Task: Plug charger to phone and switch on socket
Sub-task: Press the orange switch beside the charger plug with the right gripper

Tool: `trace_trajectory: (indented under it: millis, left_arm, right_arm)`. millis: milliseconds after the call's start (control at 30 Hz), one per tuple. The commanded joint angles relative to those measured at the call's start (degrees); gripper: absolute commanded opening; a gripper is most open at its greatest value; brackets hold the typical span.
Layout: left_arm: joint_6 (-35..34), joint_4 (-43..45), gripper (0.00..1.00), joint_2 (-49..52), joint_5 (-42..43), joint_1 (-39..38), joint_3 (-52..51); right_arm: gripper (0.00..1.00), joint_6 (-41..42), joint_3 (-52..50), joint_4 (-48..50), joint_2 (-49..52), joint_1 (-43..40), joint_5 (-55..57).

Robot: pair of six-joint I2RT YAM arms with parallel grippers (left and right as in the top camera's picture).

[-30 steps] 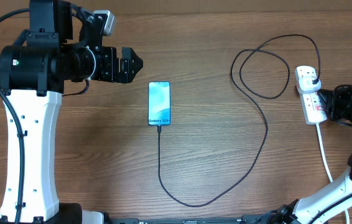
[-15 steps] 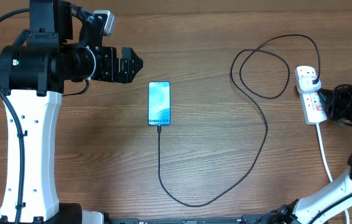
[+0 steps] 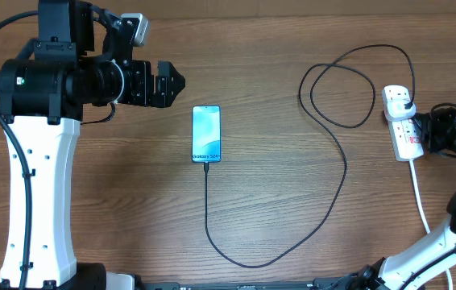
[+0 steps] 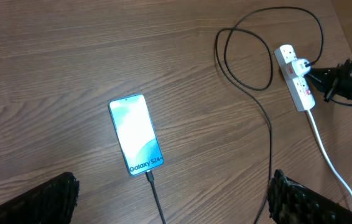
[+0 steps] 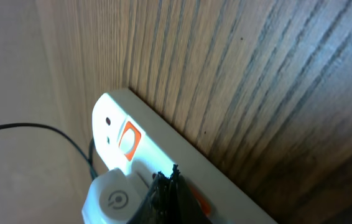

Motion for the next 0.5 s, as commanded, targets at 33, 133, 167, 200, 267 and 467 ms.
trace_trajectory:
  millis: [33, 133, 167, 200, 267, 467]
  left_arm:
    - [0.1, -0.2, 1.0, -0.3, -0.3, -0.1, 0.2]
    - [0.1, -0.2, 1.0, -0.3, -0.3, -0.1, 0.2]
    - [0.1, -0.2, 1.0, -0.3, -0.3, -0.1, 0.2]
    - [0.1, -0.2, 1.0, -0.3, -0.3, -0.1, 0.2]
    - [0.1, -0.2, 1.0, -0.3, -0.3, -0.1, 0.2]
    - [0.0, -0.2, 1.0, -0.3, -0.3, -0.1, 0.2]
  right_arm:
    - [0.04, 0.0, -1.8, -3.3, 1.1, 4.9, -0.6]
    - [0.04, 0.0, -1.8, -4.3, 1.1, 5.5, -0.6]
    - [0.04, 0.0, -1.8, -4.6, 1.1, 5.7, -0.6]
    - [0.04, 0.0, -1.8, -4.9, 1.1, 5.8, -0.7]
    - [0.04, 0.0, -1.8, -5.5, 1.1, 6.0, -0.7]
    - [0.04, 0.2, -1.8, -7.0, 1.1, 6.0, -0.9]
